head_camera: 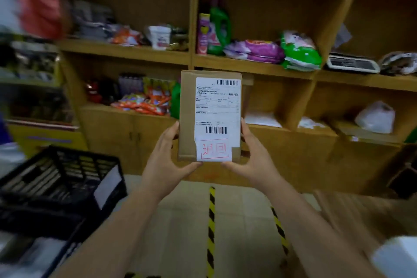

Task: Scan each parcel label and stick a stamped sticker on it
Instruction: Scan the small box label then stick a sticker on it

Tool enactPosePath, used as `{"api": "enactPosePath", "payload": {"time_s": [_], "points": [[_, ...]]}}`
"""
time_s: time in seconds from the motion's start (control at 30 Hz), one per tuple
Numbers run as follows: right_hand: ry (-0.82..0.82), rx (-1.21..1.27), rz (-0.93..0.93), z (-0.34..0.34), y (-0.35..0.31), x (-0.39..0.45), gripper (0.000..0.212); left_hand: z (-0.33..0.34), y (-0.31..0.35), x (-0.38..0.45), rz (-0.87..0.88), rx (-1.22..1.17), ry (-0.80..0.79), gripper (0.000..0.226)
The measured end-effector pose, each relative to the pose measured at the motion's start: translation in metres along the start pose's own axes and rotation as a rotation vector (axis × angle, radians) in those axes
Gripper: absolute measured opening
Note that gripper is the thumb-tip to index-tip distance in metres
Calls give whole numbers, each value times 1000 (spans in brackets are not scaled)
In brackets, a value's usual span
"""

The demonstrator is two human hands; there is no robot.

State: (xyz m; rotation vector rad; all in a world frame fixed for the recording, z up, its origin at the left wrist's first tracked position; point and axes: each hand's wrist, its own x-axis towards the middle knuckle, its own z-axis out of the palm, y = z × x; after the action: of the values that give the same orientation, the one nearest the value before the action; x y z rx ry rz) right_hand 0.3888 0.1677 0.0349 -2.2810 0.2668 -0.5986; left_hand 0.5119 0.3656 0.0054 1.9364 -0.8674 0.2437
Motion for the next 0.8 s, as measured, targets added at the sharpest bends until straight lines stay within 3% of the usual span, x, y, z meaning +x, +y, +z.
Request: {"api": "enactPosePath", "payload": {"time_s": [0.2,0.4,0.53,0.8], "points": [[-329,226,-154,135,-29,87,108,-85,-85,-16,-237,174,210,105],[-675,374,-286,245,-63,141,108,-141,-131,-50,-476,282,416,97],[-877,395,-375,312,-85,152,106,-163,-153,-86,-620,350,499,106],[-1100,401,-498,418,-135,144,102,-205,-183,-133,-826,358,732,101]]}}
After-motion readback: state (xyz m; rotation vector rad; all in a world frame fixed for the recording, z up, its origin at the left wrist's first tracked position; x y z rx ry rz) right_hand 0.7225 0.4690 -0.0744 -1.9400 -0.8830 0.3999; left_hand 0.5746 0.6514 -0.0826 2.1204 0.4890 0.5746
